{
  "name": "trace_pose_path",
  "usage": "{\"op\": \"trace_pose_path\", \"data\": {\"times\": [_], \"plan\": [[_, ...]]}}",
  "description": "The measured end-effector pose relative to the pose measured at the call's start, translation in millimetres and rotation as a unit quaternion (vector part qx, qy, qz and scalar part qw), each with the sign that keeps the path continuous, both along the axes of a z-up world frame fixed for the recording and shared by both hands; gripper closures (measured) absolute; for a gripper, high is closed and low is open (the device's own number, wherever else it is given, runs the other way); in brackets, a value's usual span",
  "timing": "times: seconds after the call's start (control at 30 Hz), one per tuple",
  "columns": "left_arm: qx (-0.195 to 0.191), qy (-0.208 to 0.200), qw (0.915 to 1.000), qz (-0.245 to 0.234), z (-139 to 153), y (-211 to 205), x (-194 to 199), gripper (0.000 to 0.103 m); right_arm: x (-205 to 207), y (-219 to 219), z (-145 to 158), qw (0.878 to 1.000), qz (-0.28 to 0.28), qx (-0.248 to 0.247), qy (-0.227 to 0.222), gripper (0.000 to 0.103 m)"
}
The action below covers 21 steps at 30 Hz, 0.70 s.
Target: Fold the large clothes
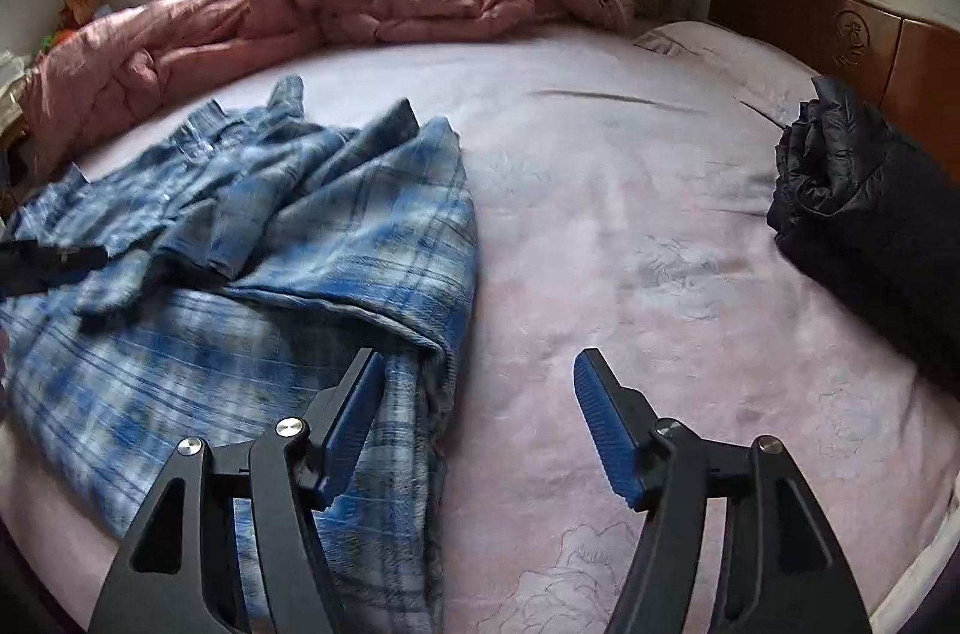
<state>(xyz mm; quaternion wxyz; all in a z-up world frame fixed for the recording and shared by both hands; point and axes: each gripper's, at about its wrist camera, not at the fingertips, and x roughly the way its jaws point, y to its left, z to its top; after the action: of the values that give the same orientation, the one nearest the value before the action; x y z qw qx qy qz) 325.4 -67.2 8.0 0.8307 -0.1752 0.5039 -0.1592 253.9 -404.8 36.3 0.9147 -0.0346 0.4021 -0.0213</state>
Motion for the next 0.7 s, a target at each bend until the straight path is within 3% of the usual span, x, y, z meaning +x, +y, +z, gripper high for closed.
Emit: {"op": "trace_pose_path", "data": {"times": [0.1,0.2,0.23,0.27,0.3,0.37,0.4,0.53,0.6,0.7], "plan": [[-0.014,0.012,0.9997,0.015,-7.2,-0.9,13.0,0.047,15.5,13.7,-4.6,1.0,0.009,-0.015,0.005,0.035],[0.006,-0.01,0.9999,0.003,-5.0,-12.1,21.5,0.051,34.0,34.1,-5.1,0.998,-0.017,-0.065,-0.012,0.035],[0.026,-0.019,0.9994,-0.01,-4.9,-18.0,22.7,0.074,38.6,40.5,-4.7,0.996,-0.027,-0.08,-0.018,0.035],[0.047,-0.023,0.9985,-0.016,-5.8,-22.3,24.9,0.088,43.3,44.6,-2.0,0.993,-0.045,-0.103,-0.031,0.035],[0.05,-0.025,0.9983,-0.017,-5.6,-24.1,25.1,0.092,43.3,44.6,1.9,0.992,-0.055,-0.105,-0.042,0.035],[0.042,-0.046,0.998,-0.004,3.8,-19.0,24.4,0.093,42.6,38.1,9.5,0.991,-0.079,-0.094,-0.06,0.035],[0.056,-0.065,0.9962,0.01,12.8,-15.2,22.6,0.094,40.8,31.1,11.1,0.988,-0.103,-0.099,-0.063,0.035],[0.154,-0.139,0.9762,0.064,53.1,6.9,21.3,0.094,40.9,7.6,3.7,0.983,-0.146,-0.107,-0.045,0.035],[0.188,-0.148,0.9682,0.075,65.8,23.8,26.3,0.094,42.2,-4.9,-2.1,0.983,-0.158,-0.085,-0.029,0.035],[0.213,-0.137,0.9629,0.093,70.0,47.2,33.8,0.094,42.7,-9.3,-4.8,0.987,-0.149,-0.059,-0.021,0.035]]}}
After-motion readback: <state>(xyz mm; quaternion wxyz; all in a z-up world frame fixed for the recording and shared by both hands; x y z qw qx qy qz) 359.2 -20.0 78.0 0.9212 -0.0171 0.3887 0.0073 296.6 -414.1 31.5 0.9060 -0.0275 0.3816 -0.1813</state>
